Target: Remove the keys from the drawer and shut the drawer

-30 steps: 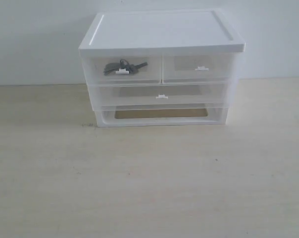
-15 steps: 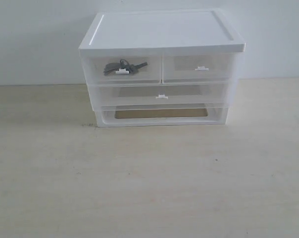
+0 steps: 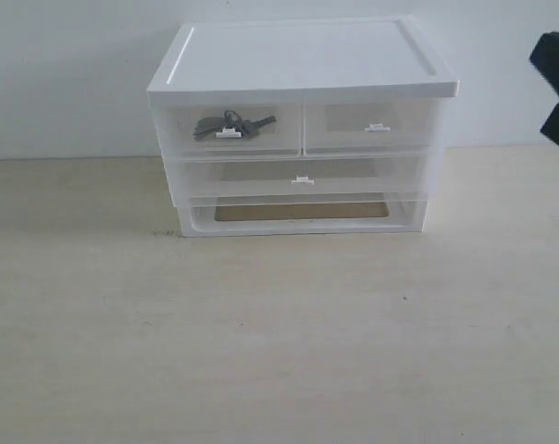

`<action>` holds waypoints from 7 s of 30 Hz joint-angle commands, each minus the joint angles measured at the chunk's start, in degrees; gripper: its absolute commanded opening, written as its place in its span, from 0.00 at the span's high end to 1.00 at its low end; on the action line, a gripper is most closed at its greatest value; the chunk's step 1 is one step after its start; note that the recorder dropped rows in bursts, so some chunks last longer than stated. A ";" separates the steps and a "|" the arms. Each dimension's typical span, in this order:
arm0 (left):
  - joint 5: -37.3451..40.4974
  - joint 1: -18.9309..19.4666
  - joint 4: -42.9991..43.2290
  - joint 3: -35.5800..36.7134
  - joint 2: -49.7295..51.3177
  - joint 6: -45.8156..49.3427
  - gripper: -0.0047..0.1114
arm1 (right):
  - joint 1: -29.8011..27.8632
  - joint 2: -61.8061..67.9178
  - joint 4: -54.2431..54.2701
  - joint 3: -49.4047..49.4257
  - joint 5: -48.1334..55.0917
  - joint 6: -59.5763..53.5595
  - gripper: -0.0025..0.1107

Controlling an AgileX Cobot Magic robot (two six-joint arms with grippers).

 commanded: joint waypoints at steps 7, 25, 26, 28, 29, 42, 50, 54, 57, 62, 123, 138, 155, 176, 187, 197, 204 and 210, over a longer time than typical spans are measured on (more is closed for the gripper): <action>-10.35 -4.35 13.11 -11.86 38.14 7.11 0.92 | 0.00 15.69 -7.50 -6.58 -5.11 0.48 0.98; 0.96 -18.55 7.56 -32.19 60.06 31.62 0.90 | 9.67 37.57 1.49 -27.01 11.42 -9.07 0.98; 4.23 -19.40 7.68 -33.65 60.06 32.03 0.86 | 9.67 38.71 3.03 -28.14 12.17 -10.61 0.98; 7.09 -20.23 7.68 -35.28 60.06 34.77 0.78 | 9.67 40.51 3.54 -30.55 13.87 -10.61 0.98; 7.54 -20.33 7.68 -35.62 60.06 35.72 0.75 | 9.67 41.01 3.54 -30.85 13.84 -10.61 0.98; -0.94 -20.54 -1.12 -35.91 66.97 79.27 0.57 | 9.76 42.19 3.17 -31.76 14.07 -9.70 0.98; -2.58 -21.01 -4.29 -39.66 71.16 83.86 0.62 | 9.76 42.19 3.17 -31.76 14.47 -9.70 0.98; -2.70 -21.01 -3.88 -39.94 71.34 84.06 0.81 | 9.76 42.19 3.17 -31.76 14.47 -9.70 0.98; -2.81 -21.01 -3.88 -39.94 71.34 85.54 0.92 | 9.76 42.19 3.17 -31.76 14.47 -9.70 0.98; -2.81 -21.01 -3.88 -39.94 71.34 85.89 0.92 | 9.76 42.19 3.17 -31.76 14.68 -9.96 0.98; 4.42 -26.89 -12.49 -32.07 63.09 106.81 0.66 | 9.76 42.19 3.17 -31.76 16.38 -10.32 0.98; 3.52 -26.89 -14.40 -32.78 63.84 106.95 0.68 | 9.76 42.19 3.17 -31.76 16.38 -10.32 0.98; 3.47 -26.89 -16.15 -33.96 66.00 106.95 0.92 | 9.76 42.19 3.17 -31.76 16.38 -10.32 0.98; 6.10 -34.81 -25.96 -24.41 58.25 111.96 0.92 | 9.76 42.19 3.17 -31.76 16.38 -10.43 0.98; 0.67 -34.81 -24.05 -18.81 52.05 107.07 0.92 | 9.76 42.19 3.17 -31.76 16.38 -10.43 0.98; 40.26 -34.81 1.05 -27.65 30.72 39.93 0.92 | 9.76 42.19 3.17 -31.76 16.63 -10.40 0.98; 52.65 -34.81 32.63 -39.36 32.64 -3.12 0.92 | 9.76 42.19 3.17 -31.76 17.32 -8.79 0.98; 44.48 -34.81 35.50 -44.49 38.84 -24.43 0.92 | 9.76 42.19 3.17 -31.76 17.07 -8.79 0.98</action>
